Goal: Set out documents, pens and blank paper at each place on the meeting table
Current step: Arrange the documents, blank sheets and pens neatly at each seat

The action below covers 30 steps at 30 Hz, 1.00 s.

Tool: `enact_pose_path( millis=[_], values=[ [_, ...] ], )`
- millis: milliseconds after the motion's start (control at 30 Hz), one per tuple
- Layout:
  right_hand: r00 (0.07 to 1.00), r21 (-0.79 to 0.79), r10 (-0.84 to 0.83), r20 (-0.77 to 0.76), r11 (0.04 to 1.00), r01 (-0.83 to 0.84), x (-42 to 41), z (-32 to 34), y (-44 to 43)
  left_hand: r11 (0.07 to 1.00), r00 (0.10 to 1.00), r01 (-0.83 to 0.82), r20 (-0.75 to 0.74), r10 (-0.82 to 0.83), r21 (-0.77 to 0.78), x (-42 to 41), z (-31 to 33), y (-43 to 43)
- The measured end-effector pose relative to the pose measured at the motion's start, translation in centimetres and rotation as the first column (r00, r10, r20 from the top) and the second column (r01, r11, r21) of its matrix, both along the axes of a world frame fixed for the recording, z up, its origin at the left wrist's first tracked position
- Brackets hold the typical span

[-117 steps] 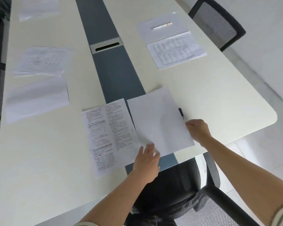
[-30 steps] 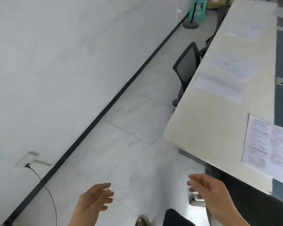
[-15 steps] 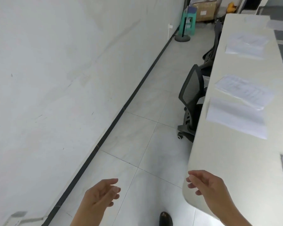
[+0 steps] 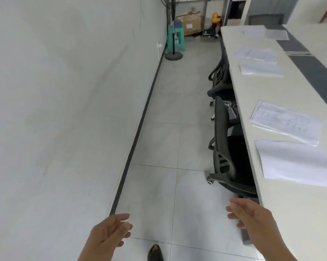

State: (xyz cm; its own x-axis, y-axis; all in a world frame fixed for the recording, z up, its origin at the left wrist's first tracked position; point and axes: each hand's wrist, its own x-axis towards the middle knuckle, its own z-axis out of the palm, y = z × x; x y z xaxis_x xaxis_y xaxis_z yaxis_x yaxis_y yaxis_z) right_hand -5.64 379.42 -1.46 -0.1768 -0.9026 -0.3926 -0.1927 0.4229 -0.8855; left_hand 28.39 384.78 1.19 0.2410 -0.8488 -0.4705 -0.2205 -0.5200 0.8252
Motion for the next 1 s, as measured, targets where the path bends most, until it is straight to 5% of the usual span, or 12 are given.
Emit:
enact_pose_path(
  millis=[233, 467, 800, 1000],
  values=[
    [0.954, 0.004, -0.297, -0.040, 0.955, 0.297, 1.6, 1.1, -4.2, 0.957, 0.958, 0.285, -0.023, -0.286, -0.048, 1.8, 1.3, -16.8],
    [0.840, 0.014, -0.539, -0.062, 0.841, 0.541, -1.2, -0.9, -11.3, 0.822, 0.823, 0.568, -0.056, -0.566, 0.033, -3.8, -0.4, -30.8],
    [0.780, -0.007, -0.625, -0.030, 0.781, 0.625, -6.2, 0.2, -27.8, 0.692, 0.692, 0.722, -0.015, -0.722, 0.001, -13.1, 1.2, -50.0],
    [0.650, 0.030, -0.758, -0.046, 0.649, 0.760, -8.6, 0.1, -30.8, 0.523, 0.526, 0.851, -0.088, -0.846, 0.050, -19.8, 0.4, -58.3]
  ],
)
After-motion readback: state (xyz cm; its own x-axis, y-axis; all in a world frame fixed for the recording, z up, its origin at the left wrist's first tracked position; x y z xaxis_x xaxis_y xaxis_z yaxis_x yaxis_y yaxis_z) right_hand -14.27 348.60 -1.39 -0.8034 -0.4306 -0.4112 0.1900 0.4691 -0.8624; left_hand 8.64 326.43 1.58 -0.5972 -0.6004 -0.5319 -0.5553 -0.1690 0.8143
